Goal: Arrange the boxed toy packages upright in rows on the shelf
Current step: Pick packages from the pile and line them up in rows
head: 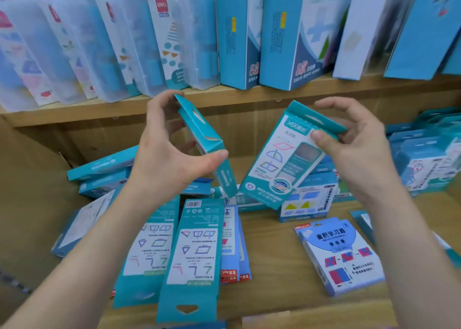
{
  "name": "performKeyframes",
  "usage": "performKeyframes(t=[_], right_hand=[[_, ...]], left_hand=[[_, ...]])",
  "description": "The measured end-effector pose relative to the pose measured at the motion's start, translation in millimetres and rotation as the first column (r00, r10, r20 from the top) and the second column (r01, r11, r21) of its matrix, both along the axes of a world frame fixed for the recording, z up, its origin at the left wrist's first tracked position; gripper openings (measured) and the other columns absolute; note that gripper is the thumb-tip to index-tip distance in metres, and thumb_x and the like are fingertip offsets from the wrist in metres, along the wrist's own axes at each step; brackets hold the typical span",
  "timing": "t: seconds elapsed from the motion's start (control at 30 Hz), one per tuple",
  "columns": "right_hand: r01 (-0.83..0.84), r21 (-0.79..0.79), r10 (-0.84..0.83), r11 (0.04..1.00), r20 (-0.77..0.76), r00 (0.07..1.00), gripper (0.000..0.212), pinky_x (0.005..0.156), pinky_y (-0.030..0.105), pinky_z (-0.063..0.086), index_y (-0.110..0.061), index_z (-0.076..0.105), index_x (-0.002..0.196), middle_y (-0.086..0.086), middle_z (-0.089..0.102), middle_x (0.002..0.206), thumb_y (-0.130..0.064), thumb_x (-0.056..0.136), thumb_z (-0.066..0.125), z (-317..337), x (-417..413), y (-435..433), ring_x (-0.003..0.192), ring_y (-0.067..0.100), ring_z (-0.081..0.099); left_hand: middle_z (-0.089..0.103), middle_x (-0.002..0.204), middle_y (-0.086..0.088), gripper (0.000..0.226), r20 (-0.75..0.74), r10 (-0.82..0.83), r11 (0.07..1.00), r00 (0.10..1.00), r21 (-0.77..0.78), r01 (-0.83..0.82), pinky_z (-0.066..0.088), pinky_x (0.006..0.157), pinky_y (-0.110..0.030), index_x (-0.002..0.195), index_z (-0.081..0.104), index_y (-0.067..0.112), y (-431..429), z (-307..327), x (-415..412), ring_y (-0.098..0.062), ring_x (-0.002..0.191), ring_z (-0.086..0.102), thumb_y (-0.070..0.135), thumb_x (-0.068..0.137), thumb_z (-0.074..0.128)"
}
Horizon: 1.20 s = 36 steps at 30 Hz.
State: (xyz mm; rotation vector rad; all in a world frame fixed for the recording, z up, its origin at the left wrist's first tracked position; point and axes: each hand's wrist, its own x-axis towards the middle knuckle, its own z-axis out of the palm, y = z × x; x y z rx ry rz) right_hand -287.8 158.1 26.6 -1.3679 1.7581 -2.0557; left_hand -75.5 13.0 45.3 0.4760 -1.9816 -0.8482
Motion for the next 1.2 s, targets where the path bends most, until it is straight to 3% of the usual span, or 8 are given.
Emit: performKeyframes(t=[0.1,0.27,0.43,0.53,0.7,0.93,1.07,1.2], right_hand=[[-0.054,0.073,0.061,0.996,-0.092,0.994,0.041,0.078,0.031,0.056,-0.03,0.061,0.099,-0.008,0.071,0.088,0.009,0.085,0.061,9,-4,25,0.087,0.011,0.068],[-0.073,0.249,0.122,0.966,-0.19,0.974,0.042,0.067,0.021,0.052,-0.035,0.061,0.096,-0.006,0.069,0.095,0.006,0.087,0.059,4,-8,51,0.089,0.013,0.067],[-0.062,0.446,0.133,0.893,-0.129,0.983,0.047,0.089,0.041,0.053,-0.039,0.061,0.1,-0.006,0.067,0.1,0.006,0.086,0.06,-30,-13,60,0.096,0.01,0.065],[-0.045,0.423,0.064,0.905,-0.031,0.997,0.042,0.087,0.045,0.054,-0.038,0.064,0.098,0.0,0.067,0.098,0.001,0.083,0.067,-46,-17,66,0.091,0.016,0.068],[-0.018,0.406,-0.045,0.914,0.146,0.988,0.035,0.075,0.033,0.058,-0.026,0.06,0.099,0.001,0.073,0.096,-0.014,0.072,0.079,-63,-22,77,0.085,0.013,0.07],[0.028,0.281,-0.138,0.959,0.381,0.914,0.024,0.058,0.026,0.056,-0.024,0.059,0.109,-0.004,0.072,0.102,-0.023,0.086,0.065,-92,-7,73,0.094,0.015,0.069],[0.292,0.351,-0.357,0.89,0.134,0.925,0.068,0.088,0.035,0.05,-0.037,0.035,0.128,-0.01,0.057,0.122,-0.045,0.074,0.075,-96,7,62,0.113,0.009,0.055],[0.437,0.435,-0.46,0.787,-0.059,0.886,0.11,0.091,0.041,0.041,-0.041,0.006,0.144,-0.002,0.029,0.143,-0.053,0.062,0.08,-93,18,56,0.128,0.014,0.035]], left_hand=[[0.044,0.122,0.009,0.099,0.007,-0.038,0.998,0.999,-0.045,0.038,0.049,0.082,-0.015,0.134,0.031,0.025,15,9,-5,-0.003,0.109,0.053,0.038,0.052,0.085],[0.044,0.116,0.018,0.108,0.081,-0.043,0.996,0.996,-0.07,0.049,0.049,0.096,-0.036,0.138,0.022,0.041,35,6,-24,-0.008,0.109,0.056,0.054,0.048,0.079],[0.042,0.116,0.024,0.104,0.212,-0.027,0.993,0.977,-0.105,0.05,0.044,0.098,-0.029,0.138,0.023,0.041,51,-6,-42,-0.004,0.108,0.048,0.057,0.051,0.077],[0.042,0.121,0.016,0.093,0.308,0.042,0.985,0.95,-0.171,0.011,0.036,0.09,-0.022,0.133,0.028,0.039,58,-18,-51,0.003,0.103,0.041,0.054,0.056,0.077],[0.04,0.108,0.009,0.071,0.492,0.147,0.98,0.858,-0.19,-0.059,0.042,0.075,-0.029,0.115,0.033,0.04,63,-47,-60,-0.015,0.092,0.054,0.063,0.059,0.071],[0.037,0.1,0.006,0.059,0.631,0.225,0.946,0.742,-0.324,-0.011,0.045,0.065,-0.032,0.104,0.038,0.035,61,-59,-67,-0.014,0.082,0.05,0.076,0.066,0.057],[0.039,0.088,0.005,0.025,0.527,0.187,0.924,0.829,-0.38,0.034,0.043,0.06,-0.033,0.083,0.038,0.032,58,-56,-70,-0.017,0.074,0.05,0.054,0.09,0.048],[0.051,0.068,0.005,0.037,0.511,0.108,0.973,0.853,-0.229,0.014,0.043,0.056,-0.036,0.064,0.04,0.024,53,-64,-79,-0.02,0.065,0.054,0.047,0.088,0.058]])
